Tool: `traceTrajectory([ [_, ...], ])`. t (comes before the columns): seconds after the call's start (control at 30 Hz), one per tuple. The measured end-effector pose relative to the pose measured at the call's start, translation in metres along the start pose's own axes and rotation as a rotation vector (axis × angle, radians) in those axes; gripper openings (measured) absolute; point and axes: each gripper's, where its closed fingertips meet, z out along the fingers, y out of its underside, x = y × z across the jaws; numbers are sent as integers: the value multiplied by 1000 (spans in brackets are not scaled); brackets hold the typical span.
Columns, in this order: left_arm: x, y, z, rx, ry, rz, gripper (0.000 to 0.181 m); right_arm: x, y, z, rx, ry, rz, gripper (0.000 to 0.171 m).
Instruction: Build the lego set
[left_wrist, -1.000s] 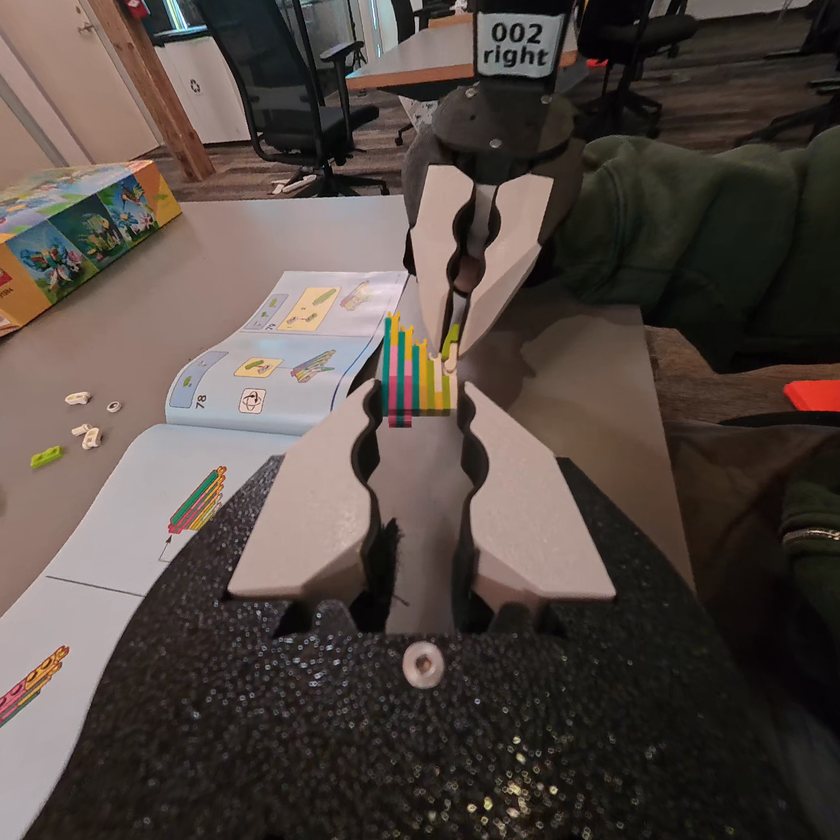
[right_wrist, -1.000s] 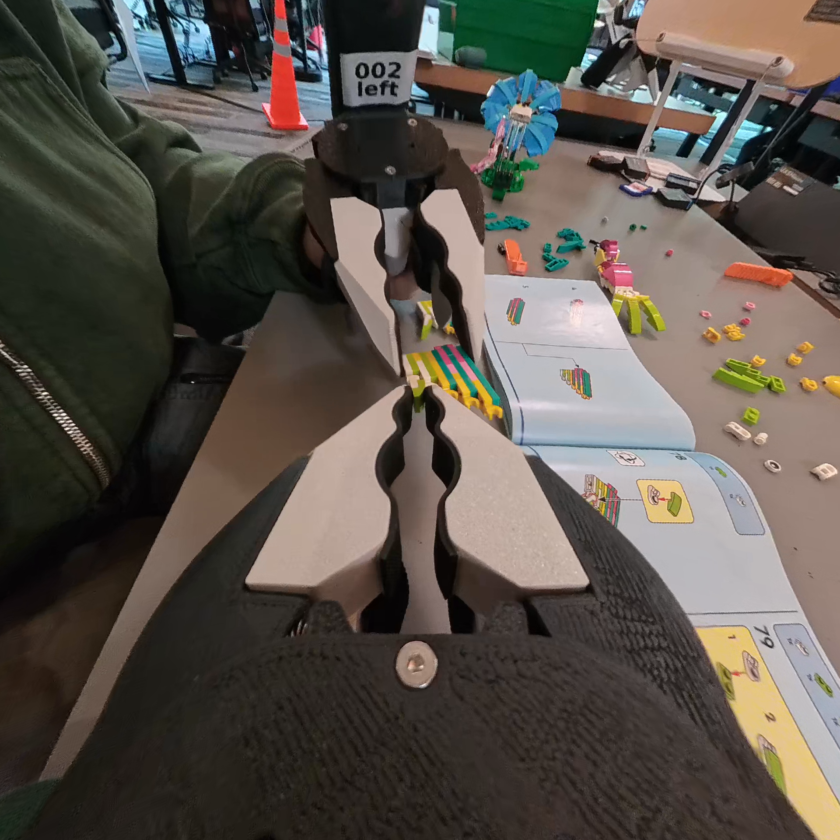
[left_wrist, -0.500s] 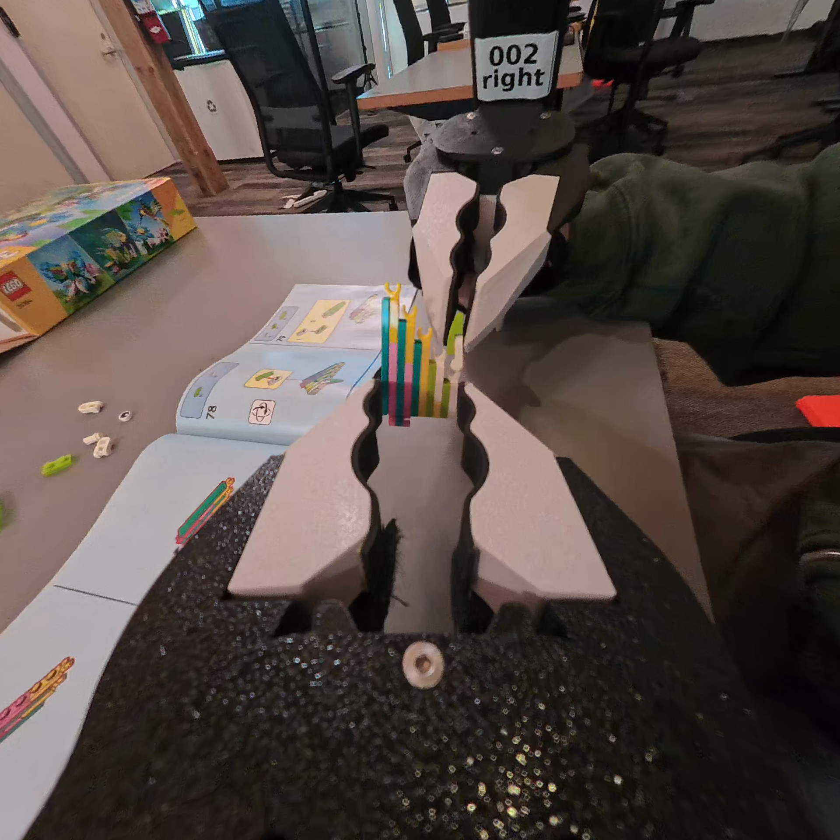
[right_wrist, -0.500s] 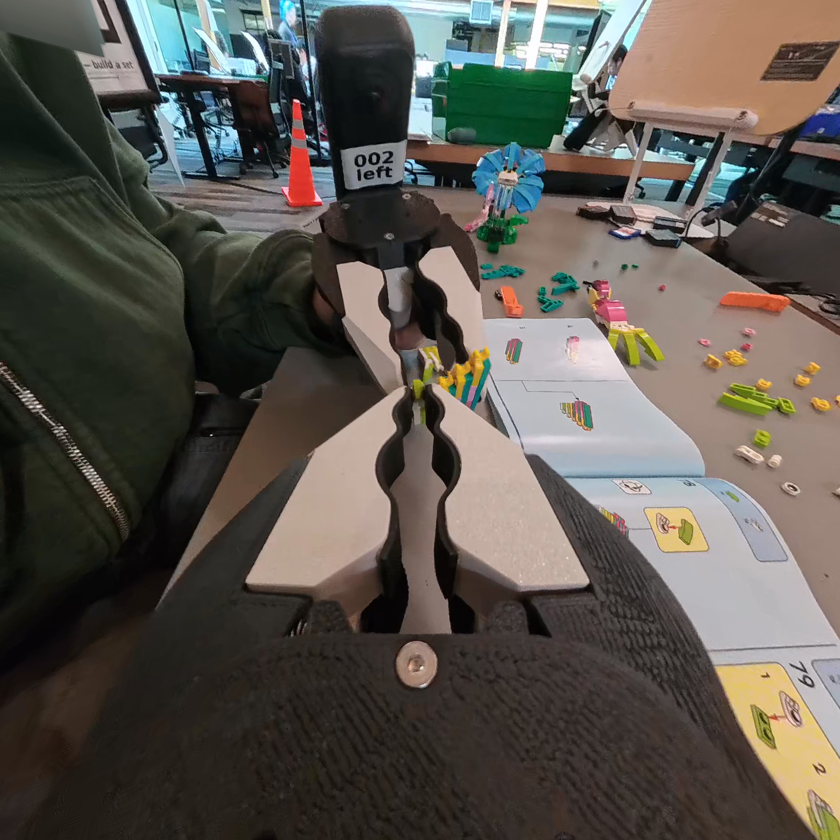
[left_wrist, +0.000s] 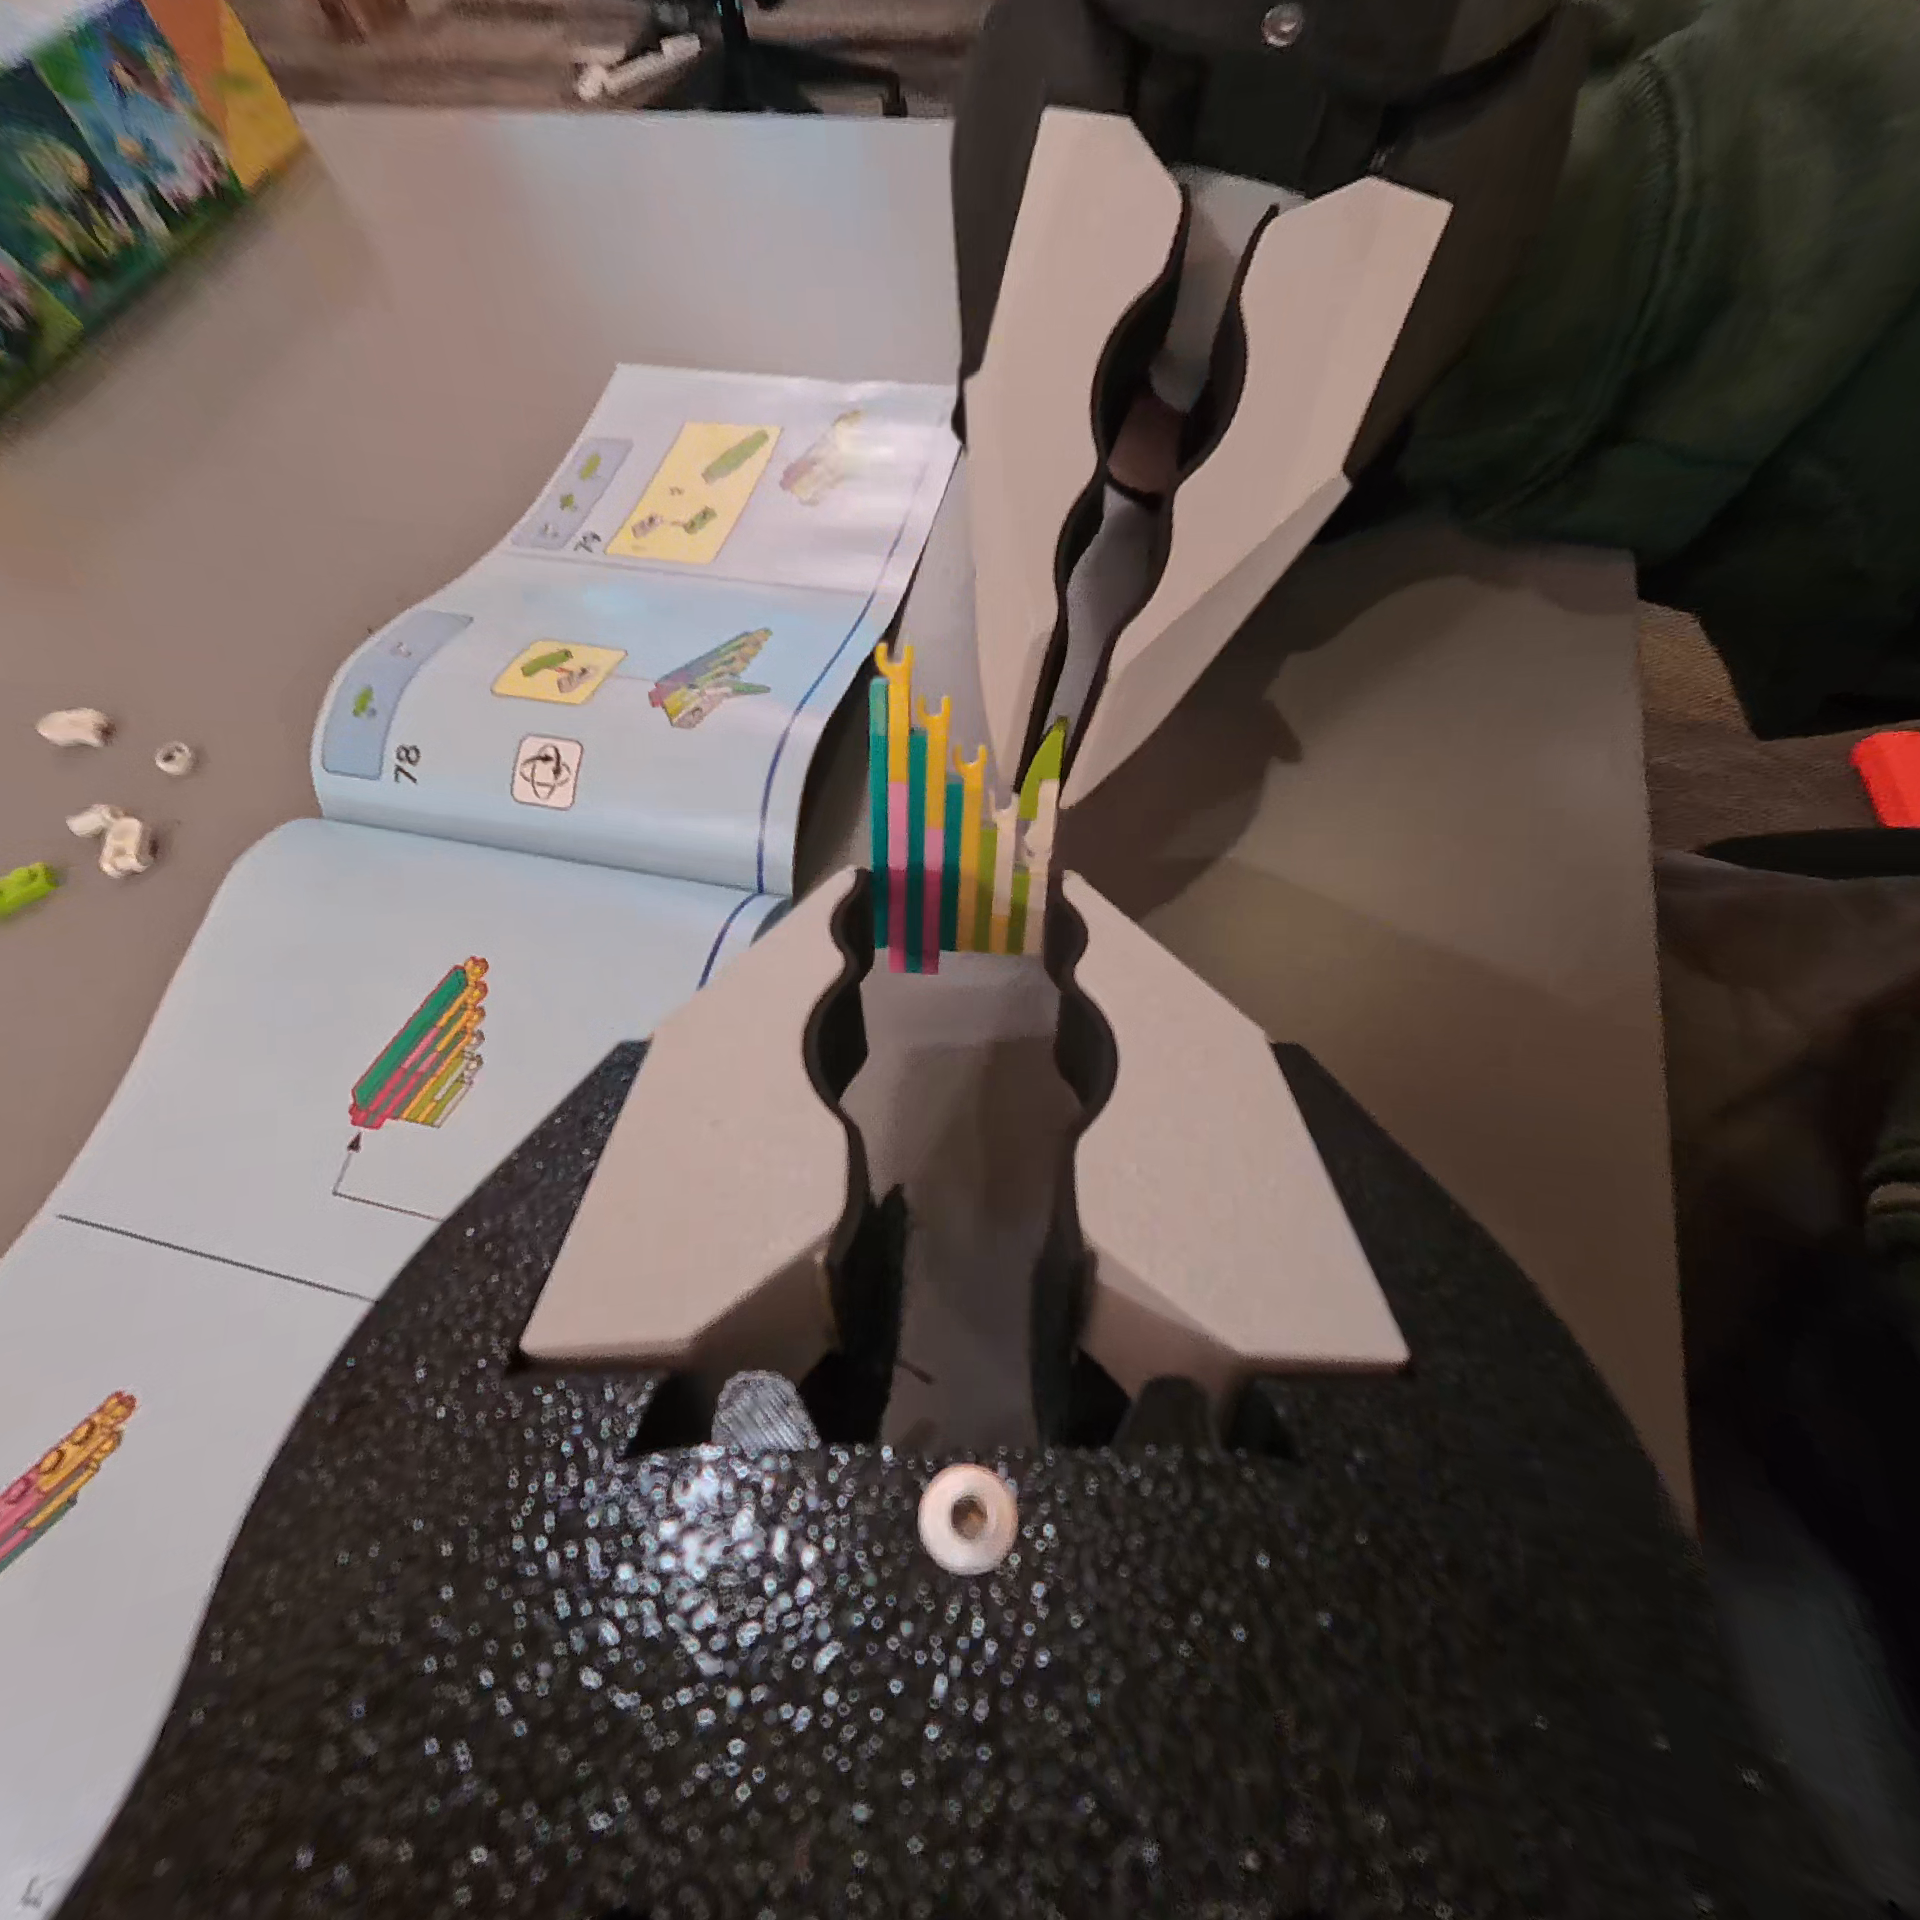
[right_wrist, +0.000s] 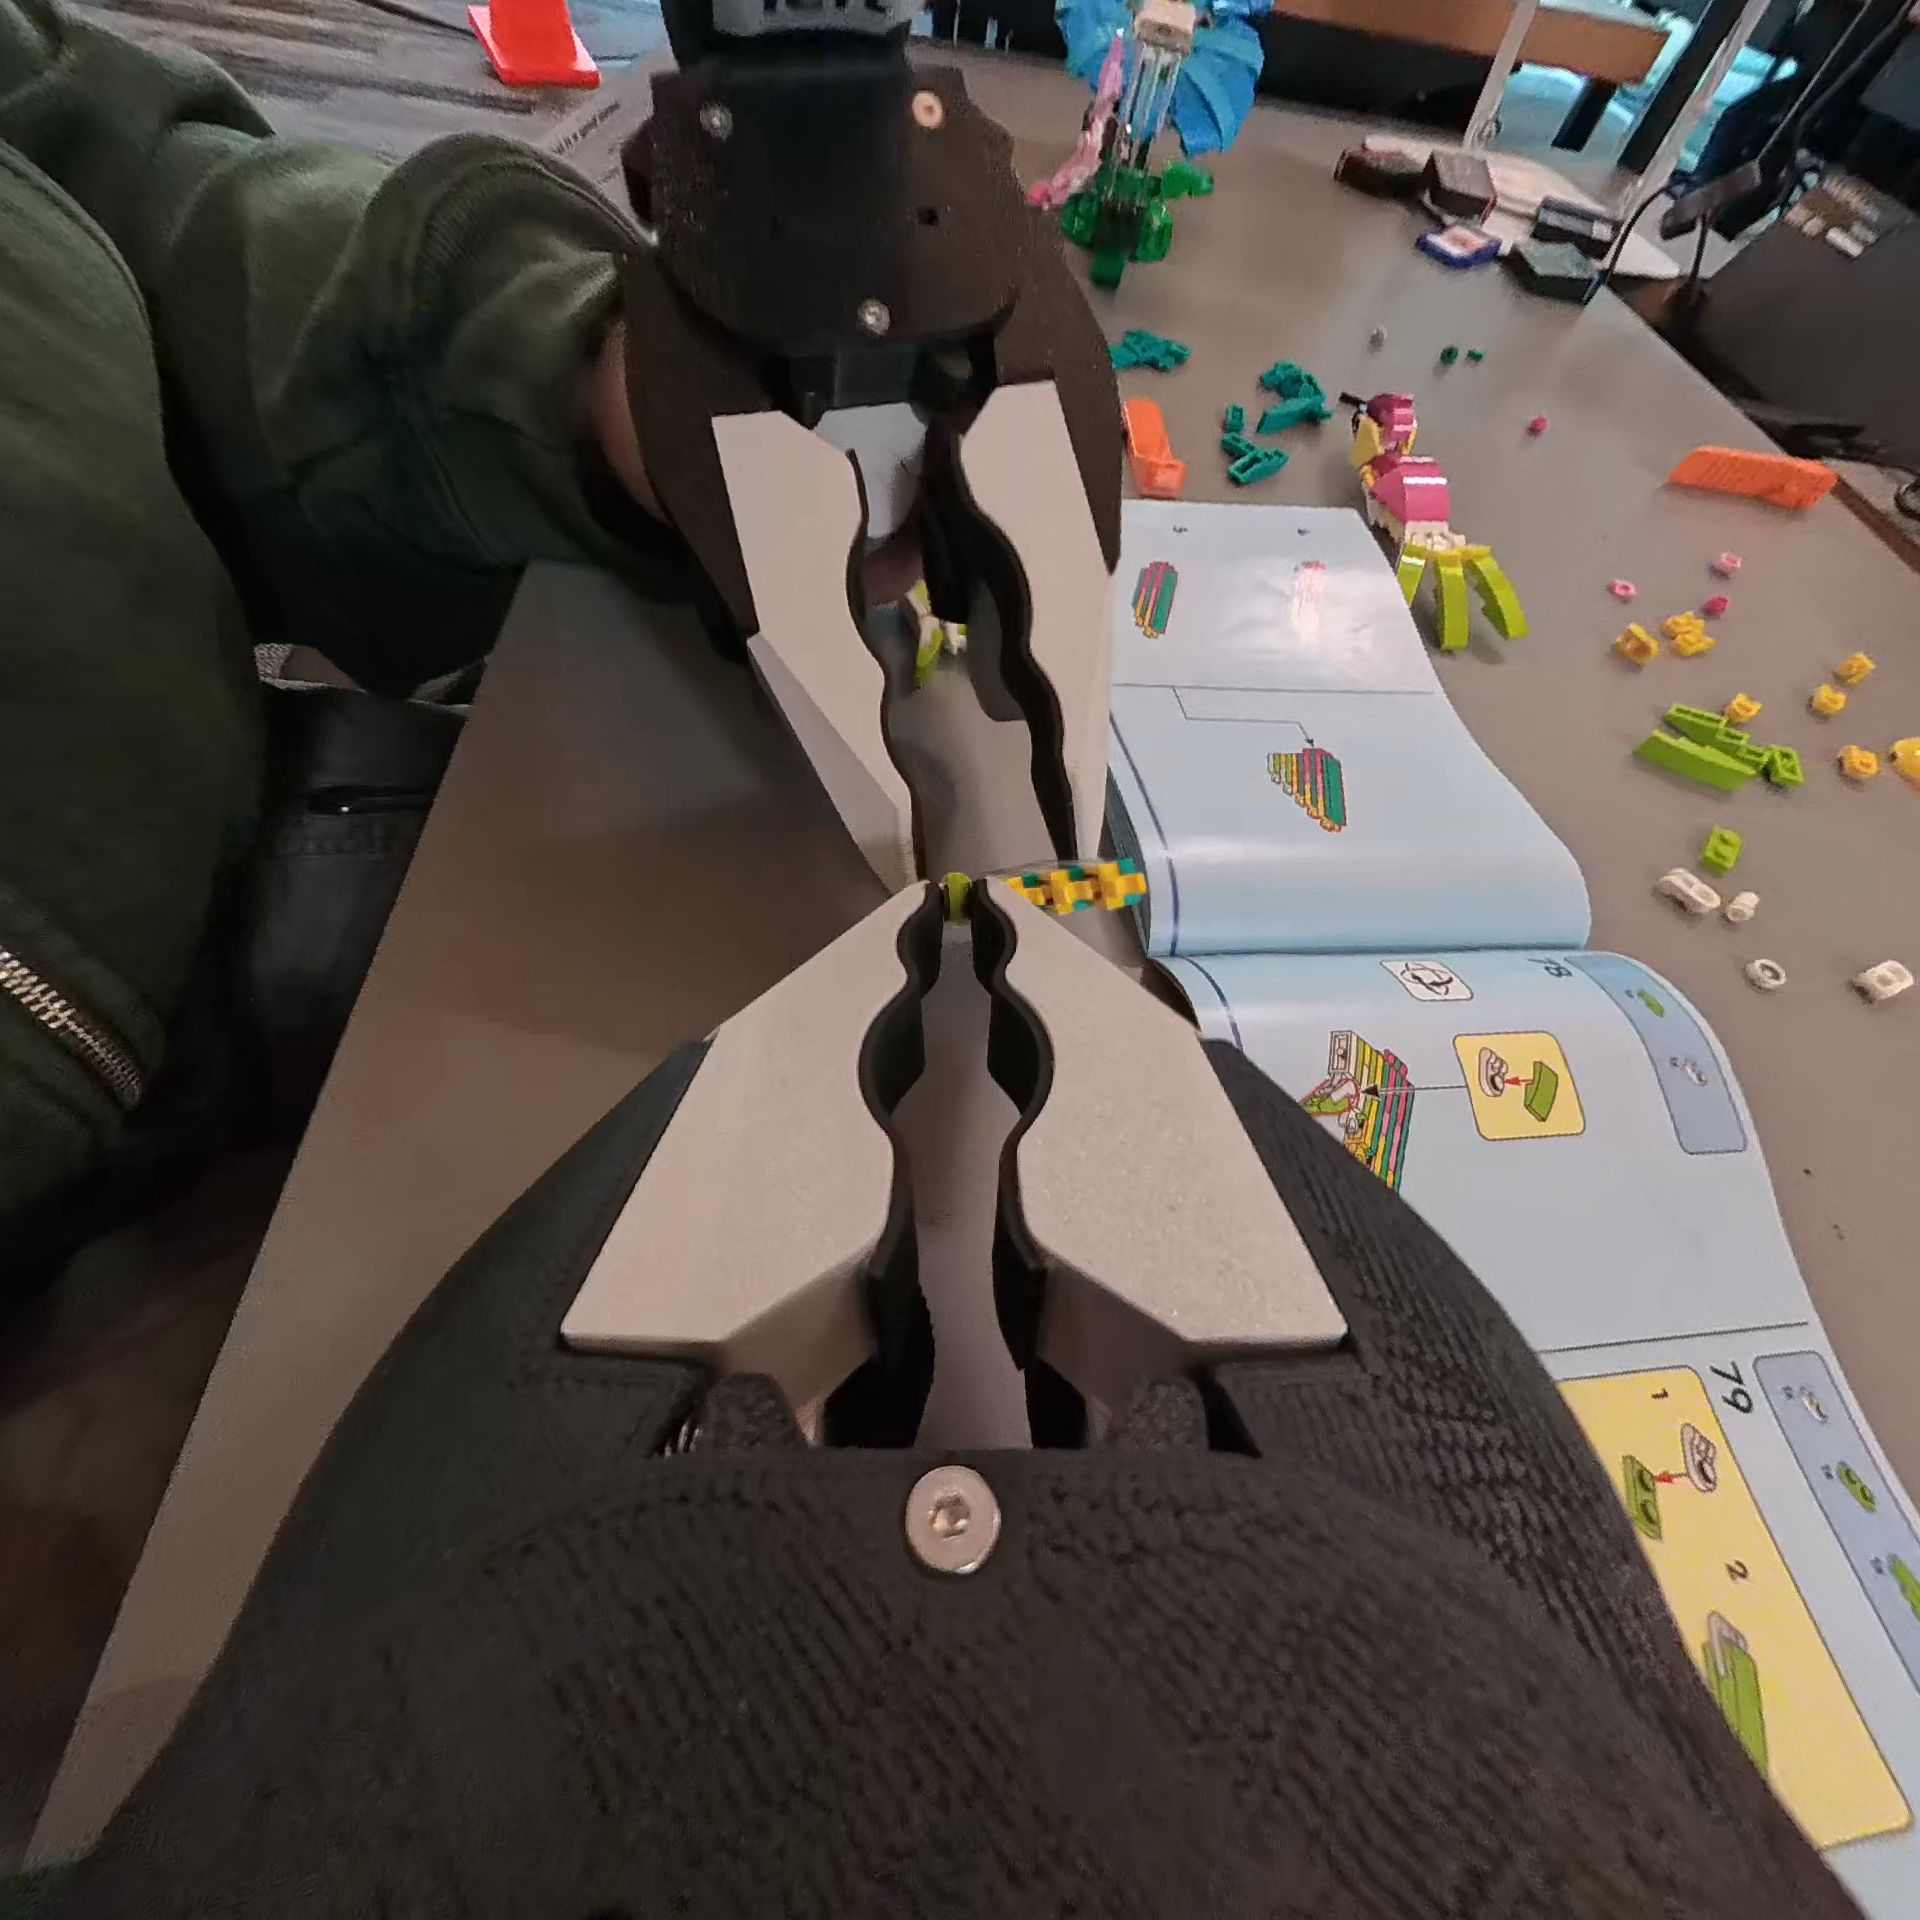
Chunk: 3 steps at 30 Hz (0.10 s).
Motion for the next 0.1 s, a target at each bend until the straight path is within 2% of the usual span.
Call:
traceTrajectory([
  [0.03, -1, 2, 1, -21, 14, -28, 30, 1, 1, 0, -7, -2, 15, 4],
  [0.1, 0, 7, 3, -81, 44, -64, 30, 3, 4, 2, -30, -6, 43, 4],
])
